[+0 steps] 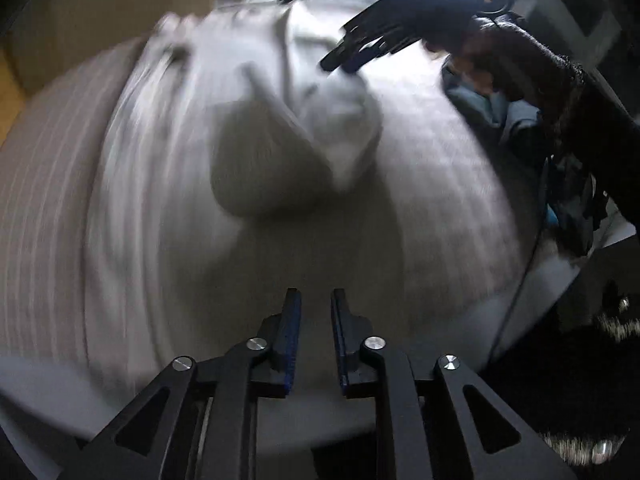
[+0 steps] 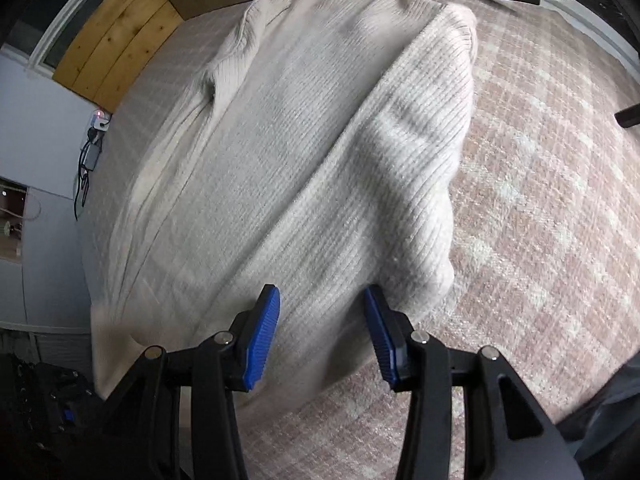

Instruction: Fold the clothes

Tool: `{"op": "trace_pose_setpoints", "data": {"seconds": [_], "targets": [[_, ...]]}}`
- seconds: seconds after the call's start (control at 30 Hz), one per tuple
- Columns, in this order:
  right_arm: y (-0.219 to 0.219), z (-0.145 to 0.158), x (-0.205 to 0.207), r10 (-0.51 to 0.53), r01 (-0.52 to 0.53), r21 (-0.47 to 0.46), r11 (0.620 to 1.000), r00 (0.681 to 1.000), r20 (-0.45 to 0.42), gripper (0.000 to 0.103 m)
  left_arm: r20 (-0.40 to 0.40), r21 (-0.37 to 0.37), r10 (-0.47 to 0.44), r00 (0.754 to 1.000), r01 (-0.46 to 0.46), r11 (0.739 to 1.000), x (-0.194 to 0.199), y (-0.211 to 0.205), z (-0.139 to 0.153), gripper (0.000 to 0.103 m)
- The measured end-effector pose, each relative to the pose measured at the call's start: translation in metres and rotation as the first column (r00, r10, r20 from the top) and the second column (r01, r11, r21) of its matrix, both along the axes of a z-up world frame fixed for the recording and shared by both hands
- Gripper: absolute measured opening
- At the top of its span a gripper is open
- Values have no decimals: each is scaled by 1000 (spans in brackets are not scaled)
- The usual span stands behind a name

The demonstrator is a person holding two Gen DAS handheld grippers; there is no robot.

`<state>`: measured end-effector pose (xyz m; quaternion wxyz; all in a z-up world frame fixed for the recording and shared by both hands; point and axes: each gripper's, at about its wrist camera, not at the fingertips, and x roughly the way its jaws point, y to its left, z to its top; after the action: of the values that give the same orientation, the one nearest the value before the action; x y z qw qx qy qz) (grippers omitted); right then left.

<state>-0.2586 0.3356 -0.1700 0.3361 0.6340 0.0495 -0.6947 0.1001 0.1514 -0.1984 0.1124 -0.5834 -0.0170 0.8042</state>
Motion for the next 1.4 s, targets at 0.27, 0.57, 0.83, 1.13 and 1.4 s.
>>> {"op": "trace_pose_setpoints", "data": {"seconds": [0.27,0.57,0.83,1.13,1.4], "targets": [[-15,0,6,35,-31,70,997,998,-55,45,-189,-149,-113,975,85,985,-53,-7,34,47],[-39,-3,12,68,-55,138,989,993,-96,61,-75,-167,-234,969,220,961,-120,-56,14,48],[-56,-8,13,88,-67,178,982,990,-114,71,24,-184,-449,893,446,876,-137,-11,-16,48],[-58,-10,4,69,-50,163,985,992,-109,71,63,-141,-442,895,446,884,-128,-8,-17,6],[-65,-12,-4,84,-63,183,981,990,-111,71,3,28,-448,894,448,894,-28,-4,47,14]]}}
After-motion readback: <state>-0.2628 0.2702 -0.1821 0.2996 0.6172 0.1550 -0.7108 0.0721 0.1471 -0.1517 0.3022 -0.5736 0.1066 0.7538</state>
